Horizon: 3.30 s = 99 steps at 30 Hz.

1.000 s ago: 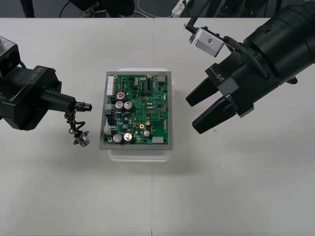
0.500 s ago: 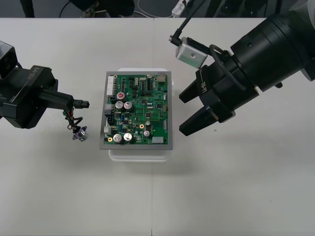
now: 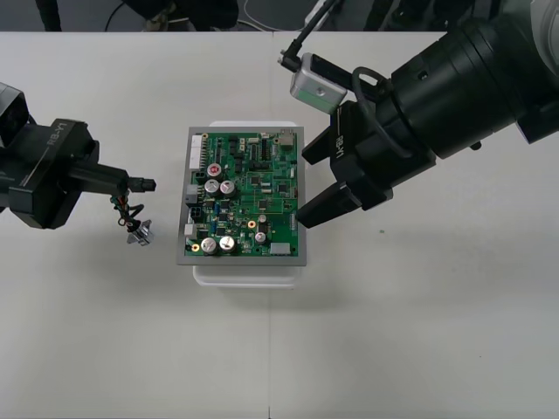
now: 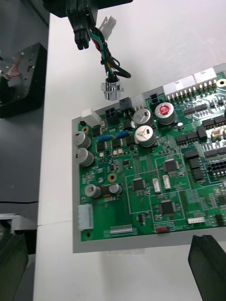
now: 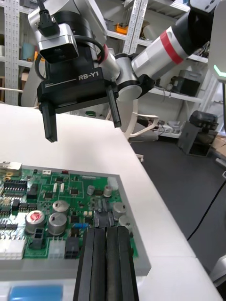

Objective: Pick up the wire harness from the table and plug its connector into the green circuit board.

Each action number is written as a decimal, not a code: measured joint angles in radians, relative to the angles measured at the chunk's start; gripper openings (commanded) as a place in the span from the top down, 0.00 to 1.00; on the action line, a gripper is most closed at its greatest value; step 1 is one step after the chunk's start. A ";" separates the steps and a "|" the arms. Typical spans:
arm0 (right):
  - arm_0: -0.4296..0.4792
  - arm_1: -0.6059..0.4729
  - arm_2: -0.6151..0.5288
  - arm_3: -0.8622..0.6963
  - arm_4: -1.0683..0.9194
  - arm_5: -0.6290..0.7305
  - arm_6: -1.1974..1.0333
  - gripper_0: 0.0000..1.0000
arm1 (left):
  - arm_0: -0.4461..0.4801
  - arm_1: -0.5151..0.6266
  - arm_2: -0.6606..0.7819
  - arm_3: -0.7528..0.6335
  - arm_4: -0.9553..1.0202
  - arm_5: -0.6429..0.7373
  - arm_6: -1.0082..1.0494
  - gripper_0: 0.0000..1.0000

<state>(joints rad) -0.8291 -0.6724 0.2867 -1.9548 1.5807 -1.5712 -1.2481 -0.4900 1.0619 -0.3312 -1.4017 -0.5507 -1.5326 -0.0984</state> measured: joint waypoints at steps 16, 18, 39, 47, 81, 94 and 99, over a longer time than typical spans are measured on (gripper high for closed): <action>0.000 0.052 -0.001 -0.093 0.232 0.000 0.000 0.00 | -0.003 0.001 -0.073 0.077 0.000 0.000 -0.134 1.00; 0.000 0.065 -0.002 -0.100 0.261 0.000 0.000 0.00 | -0.010 0.001 -0.089 0.092 0.000 0.000 -0.134 1.00; 0.001 0.133 -0.004 -0.163 0.388 0.000 0.089 0.00 | -0.066 0.002 -0.171 0.185 0.000 0.000 -0.196 1.00; 0.001 0.133 0.012 -0.168 0.466 0.000 0.089 0.00 | -0.074 0.002 -0.171 0.199 -0.012 0.000 -0.245 1.00; 0.031 0.162 0.063 -0.169 0.524 0.000 0.125 0.00 | -0.076 -0.040 -0.172 0.251 -0.022 0.000 -0.261 1.00; 0.032 0.158 0.112 -0.169 0.525 0.000 0.127 0.00 | -0.101 -0.065 -0.172 0.284 -0.016 0.000 -0.261 1.00; 0.032 0.150 0.112 -0.169 0.524 0.000 0.166 0.00 | -0.108 -0.076 -0.172 0.289 -0.016 0.000 -0.261 1.00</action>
<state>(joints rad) -0.7972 -0.5224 0.3984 -2.1238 2.1050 -1.5713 -1.0821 -0.5985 0.9860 -0.5028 -1.1124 -0.5669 -1.5326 -0.3599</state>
